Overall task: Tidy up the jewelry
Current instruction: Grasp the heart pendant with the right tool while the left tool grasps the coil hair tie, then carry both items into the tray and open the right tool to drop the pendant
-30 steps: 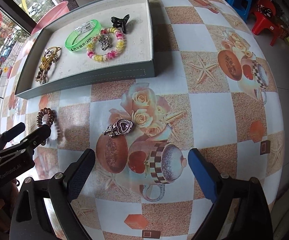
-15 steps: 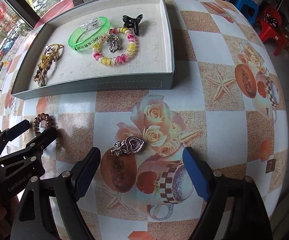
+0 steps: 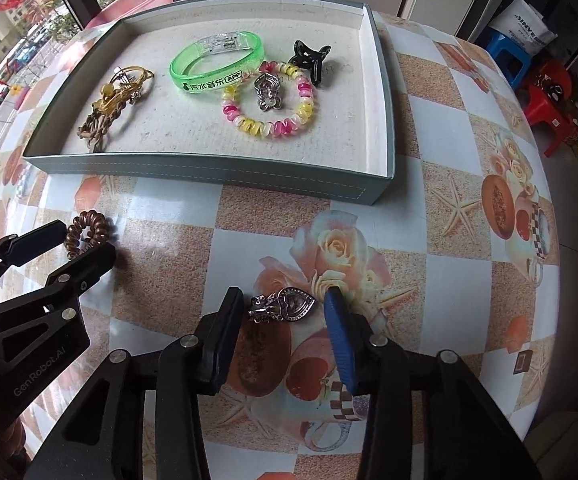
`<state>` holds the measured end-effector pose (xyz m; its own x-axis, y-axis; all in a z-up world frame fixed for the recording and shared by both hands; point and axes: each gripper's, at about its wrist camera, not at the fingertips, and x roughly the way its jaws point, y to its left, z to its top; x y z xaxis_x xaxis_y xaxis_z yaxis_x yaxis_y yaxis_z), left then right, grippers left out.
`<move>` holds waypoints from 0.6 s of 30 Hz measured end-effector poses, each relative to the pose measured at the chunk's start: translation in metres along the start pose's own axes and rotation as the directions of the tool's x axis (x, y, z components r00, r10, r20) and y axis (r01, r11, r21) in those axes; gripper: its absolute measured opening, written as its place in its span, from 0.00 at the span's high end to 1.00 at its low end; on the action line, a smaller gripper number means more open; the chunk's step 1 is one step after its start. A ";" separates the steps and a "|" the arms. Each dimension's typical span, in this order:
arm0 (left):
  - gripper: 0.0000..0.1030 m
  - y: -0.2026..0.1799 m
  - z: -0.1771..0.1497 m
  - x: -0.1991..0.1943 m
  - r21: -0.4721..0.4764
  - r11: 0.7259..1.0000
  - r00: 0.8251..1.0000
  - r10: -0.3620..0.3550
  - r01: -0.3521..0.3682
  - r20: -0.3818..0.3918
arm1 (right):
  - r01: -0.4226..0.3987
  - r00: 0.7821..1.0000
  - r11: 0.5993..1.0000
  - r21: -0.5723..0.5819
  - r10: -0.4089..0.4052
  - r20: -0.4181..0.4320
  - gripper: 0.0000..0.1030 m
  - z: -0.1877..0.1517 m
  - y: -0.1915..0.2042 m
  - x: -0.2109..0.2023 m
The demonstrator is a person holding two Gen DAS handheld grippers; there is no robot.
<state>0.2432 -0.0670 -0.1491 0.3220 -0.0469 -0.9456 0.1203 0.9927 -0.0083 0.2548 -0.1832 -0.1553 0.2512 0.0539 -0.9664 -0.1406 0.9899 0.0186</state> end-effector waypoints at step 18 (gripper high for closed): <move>0.76 0.018 -0.018 -0.024 0.005 0.997 0.996 -0.079 0.079 0.041 | -0.107 0.994 0.983 0.152 0.106 0.011 0.67 -0.017 -0.029 -0.017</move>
<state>0.2212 -0.0465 -0.1325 0.3498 -0.1302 -0.9277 0.1500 0.9853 -0.0817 0.2383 -0.2148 -0.1433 0.2456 0.1602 -0.9561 -0.0193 0.9869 0.1604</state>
